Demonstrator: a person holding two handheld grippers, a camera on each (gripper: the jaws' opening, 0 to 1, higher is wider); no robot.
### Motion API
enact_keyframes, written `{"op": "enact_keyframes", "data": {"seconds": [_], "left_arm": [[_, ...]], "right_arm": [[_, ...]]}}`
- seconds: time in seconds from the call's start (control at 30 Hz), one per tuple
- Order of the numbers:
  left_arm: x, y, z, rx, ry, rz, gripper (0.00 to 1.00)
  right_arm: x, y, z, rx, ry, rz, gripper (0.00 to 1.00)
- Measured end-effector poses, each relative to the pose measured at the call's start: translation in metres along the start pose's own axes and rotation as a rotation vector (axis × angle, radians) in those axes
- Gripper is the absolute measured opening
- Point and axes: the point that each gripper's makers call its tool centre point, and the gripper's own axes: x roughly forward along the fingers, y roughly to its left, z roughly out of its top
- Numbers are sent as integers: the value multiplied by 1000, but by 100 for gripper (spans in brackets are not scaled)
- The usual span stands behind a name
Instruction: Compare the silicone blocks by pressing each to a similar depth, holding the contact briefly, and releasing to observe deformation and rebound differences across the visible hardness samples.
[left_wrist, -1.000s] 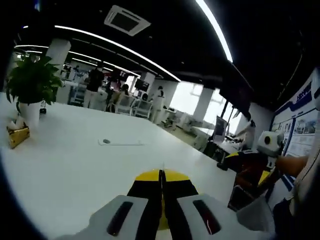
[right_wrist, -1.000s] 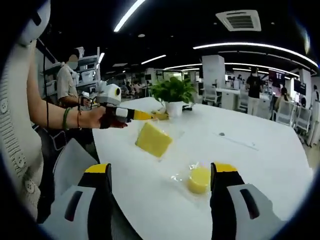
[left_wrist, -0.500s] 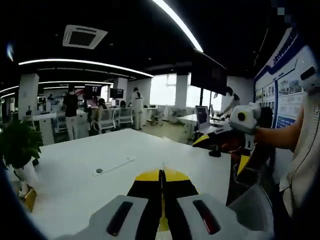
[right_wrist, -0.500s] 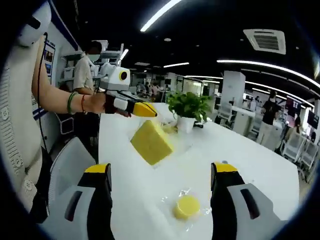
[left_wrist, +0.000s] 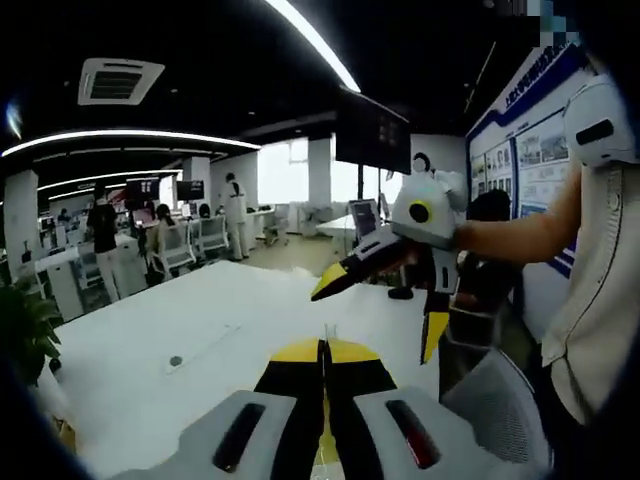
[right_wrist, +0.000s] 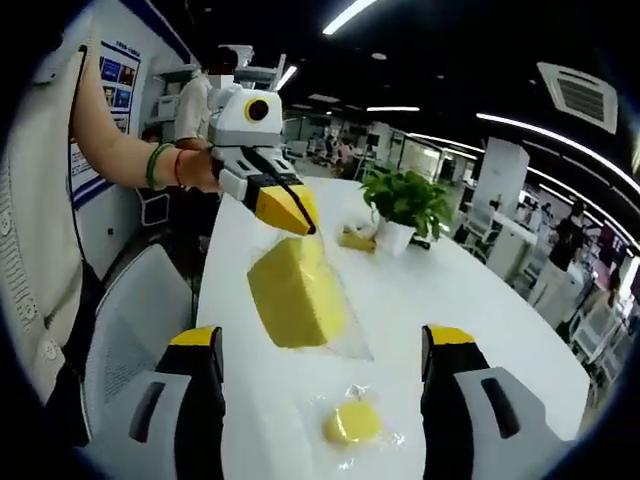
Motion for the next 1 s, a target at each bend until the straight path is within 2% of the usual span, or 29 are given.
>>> {"op": "enact_keyframes", "data": {"seconds": [0.33,0.47,0.67,0.93,1.0], "left_arm": [[13,-7,-1,21,13,-69,0],[16,-14,1,42,13,-100,0],[17,-24,3,76,12,-150,0],[14,-36,8,126,-9,-202,0],[12,-38,9,131,-15,-208,0]], "right_arm": [[33,11,13,-50,16,87,72],[45,14,9,-53,37,119,69],[54,19,-5,-22,99,167,61],[55,30,-6,-11,100,219,44],[56,32,-8,-15,109,223,43]]}}
